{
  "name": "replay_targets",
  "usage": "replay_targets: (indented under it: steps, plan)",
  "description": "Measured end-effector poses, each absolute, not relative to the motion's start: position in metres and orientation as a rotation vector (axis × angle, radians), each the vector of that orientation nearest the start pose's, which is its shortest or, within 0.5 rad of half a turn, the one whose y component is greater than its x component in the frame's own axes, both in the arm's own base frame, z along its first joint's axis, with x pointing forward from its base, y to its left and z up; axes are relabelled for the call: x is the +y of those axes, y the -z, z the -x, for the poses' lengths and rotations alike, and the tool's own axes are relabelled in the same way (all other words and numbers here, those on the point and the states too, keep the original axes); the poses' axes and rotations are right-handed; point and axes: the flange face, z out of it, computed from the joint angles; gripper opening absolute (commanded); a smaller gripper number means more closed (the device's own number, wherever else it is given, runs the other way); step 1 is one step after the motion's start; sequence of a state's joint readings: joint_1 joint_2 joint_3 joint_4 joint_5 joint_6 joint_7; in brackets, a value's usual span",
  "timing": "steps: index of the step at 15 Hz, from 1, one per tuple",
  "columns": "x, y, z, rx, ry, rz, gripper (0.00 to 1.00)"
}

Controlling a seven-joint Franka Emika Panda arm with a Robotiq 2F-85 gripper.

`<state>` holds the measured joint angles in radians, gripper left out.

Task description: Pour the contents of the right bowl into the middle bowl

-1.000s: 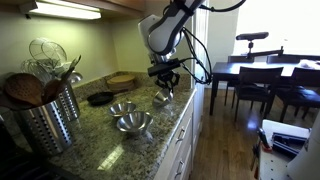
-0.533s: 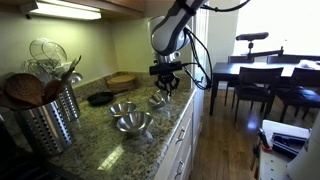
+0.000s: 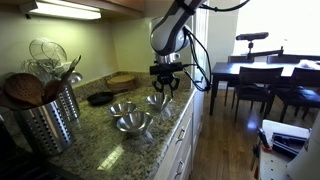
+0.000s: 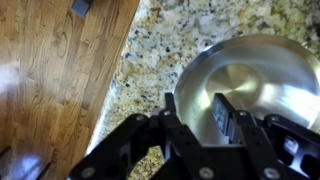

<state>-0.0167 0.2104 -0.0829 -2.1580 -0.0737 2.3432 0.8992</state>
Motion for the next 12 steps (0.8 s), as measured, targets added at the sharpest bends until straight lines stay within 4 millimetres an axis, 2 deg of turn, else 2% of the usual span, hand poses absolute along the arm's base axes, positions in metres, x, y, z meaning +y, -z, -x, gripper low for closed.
replay_targets:
  steps: [4,8,12]
  plan:
    - [-0.055,-0.298,-0.556,1.429,0.000,2.876,0.98]
    - [-0.052,-0.301,-0.556,1.398,0.007,2.888,1.00]
    - [-0.039,-0.325,-0.557,1.317,0.066,2.921,1.00]
